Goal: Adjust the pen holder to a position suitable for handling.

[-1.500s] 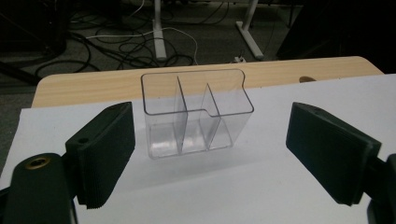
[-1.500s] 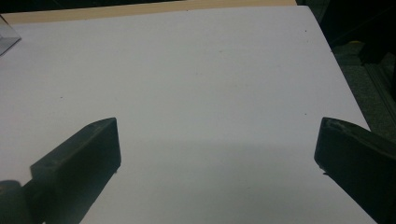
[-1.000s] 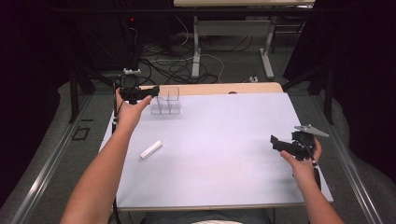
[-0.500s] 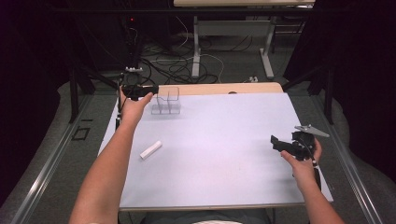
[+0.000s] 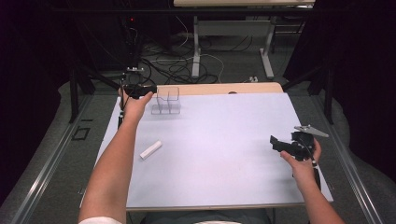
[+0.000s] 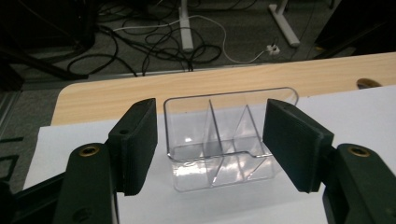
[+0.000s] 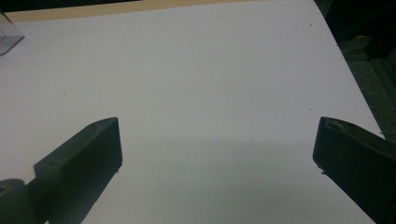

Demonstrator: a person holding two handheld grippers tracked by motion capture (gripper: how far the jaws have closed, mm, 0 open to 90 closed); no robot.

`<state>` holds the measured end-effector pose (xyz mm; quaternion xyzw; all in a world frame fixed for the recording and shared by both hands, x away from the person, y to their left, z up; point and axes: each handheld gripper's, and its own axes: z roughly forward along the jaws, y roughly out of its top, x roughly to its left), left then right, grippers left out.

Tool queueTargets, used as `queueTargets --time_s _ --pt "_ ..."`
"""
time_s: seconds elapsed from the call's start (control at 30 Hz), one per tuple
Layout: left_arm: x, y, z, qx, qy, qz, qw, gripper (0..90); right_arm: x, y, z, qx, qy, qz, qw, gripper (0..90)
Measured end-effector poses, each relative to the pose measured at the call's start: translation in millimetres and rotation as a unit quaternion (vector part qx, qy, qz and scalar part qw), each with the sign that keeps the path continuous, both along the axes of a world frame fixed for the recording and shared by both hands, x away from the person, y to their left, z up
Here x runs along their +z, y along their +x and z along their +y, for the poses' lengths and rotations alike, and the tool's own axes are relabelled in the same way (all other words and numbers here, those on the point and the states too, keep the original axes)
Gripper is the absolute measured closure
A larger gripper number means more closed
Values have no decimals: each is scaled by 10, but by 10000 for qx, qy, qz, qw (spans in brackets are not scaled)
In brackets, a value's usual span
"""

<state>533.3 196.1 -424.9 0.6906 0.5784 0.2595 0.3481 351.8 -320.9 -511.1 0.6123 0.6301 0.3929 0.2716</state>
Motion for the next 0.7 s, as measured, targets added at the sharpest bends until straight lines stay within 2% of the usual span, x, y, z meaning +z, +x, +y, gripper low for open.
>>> queueTargets --time_s 0.13,0.2,0.33,0.47,0.6,0.7 --pt "-22 69 24 -33 -73 -55 10000 382 4 -2 11 -10 19 36 10000 9" --pt "-33 101 35 -28 -39 -35 10000 385 -10 7 29 -41 73 -36 10000 10" --pt "-73 160 63 -25 6 42 10000 386 -9 3 30 5 79 3 10000 10" --pt "-130 200 82 34 28 187 9998 400 -12 2 26 -1 85 11 10000 12" --pt "-211 240 95 66 104 418 9990 435 -19 4 18 19 105 20 9999 14" --pt "-267 279 122 140 44 540 9984 458 -27 5 16 46 110 53 9999 18"
